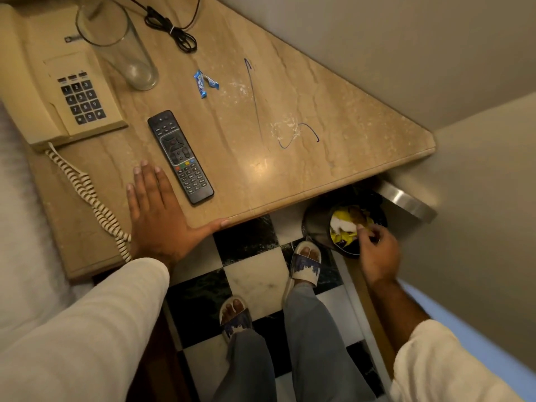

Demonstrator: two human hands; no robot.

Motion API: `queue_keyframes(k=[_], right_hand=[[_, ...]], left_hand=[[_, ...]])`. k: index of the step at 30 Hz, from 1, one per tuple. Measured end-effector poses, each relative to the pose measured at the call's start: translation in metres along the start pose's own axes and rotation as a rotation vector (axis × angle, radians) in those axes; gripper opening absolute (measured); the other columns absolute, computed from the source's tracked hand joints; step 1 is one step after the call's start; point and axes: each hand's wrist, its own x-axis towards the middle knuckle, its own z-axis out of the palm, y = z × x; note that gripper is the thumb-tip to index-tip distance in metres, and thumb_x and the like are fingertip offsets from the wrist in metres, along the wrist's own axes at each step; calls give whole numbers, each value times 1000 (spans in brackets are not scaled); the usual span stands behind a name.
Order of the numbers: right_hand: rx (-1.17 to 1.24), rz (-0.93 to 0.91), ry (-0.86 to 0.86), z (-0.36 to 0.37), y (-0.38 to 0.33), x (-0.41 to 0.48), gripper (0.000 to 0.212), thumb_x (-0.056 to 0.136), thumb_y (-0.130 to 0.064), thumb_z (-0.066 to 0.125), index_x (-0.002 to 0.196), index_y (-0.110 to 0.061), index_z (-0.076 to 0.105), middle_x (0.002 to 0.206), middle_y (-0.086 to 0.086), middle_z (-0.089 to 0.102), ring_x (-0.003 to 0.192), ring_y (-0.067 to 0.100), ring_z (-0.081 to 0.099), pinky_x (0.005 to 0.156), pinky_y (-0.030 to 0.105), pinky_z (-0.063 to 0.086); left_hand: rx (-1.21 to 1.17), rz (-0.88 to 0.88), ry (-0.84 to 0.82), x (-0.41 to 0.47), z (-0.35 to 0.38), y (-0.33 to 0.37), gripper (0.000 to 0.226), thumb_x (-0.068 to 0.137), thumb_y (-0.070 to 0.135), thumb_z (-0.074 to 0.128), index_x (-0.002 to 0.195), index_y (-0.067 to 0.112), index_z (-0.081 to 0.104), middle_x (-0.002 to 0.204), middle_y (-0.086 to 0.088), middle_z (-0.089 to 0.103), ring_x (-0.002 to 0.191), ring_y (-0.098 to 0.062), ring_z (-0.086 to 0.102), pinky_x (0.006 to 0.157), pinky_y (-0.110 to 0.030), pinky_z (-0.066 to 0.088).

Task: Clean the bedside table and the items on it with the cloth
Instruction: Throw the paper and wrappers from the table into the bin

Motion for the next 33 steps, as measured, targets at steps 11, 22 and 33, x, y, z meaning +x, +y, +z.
queue_keyframes(k=[11, 22, 33], right_hand=[[57, -919, -169, 65, -251, -56, 22, 100, -19, 69, 118, -9, 77, 113, 2, 70, 91, 8, 64, 83, 10, 46], [-532, -945, -162, 178, -374, -24, 37, 107, -24, 53, 143, -15, 57, 151, 9, 51, 137, 28, 53, 109, 33, 43], [247, -461, -17, 32, -158, -74, 6, 96, -20, 75, 99, -25, 76, 92, -14, 74, 87, -2, 69, 75, 10, 52]], left_hand=[[0, -20, 8, 3, 2, -2, 163, 55, 113, 36, 166, 0, 1, 176, -20, 0, 164, -38, 4, 131, -58, 13], [-32, -16, 39, 3, 8, -7, 162, 55, 114, 36, 165, -1, 5, 176, -22, 4, 164, -39, 5, 131, -59, 13], [-19, -16, 47, 4, 16, -9, 163, 54, 113, 39, 166, 1, 1, 176, -20, -1, 164, -37, 1, 132, -56, 8]])
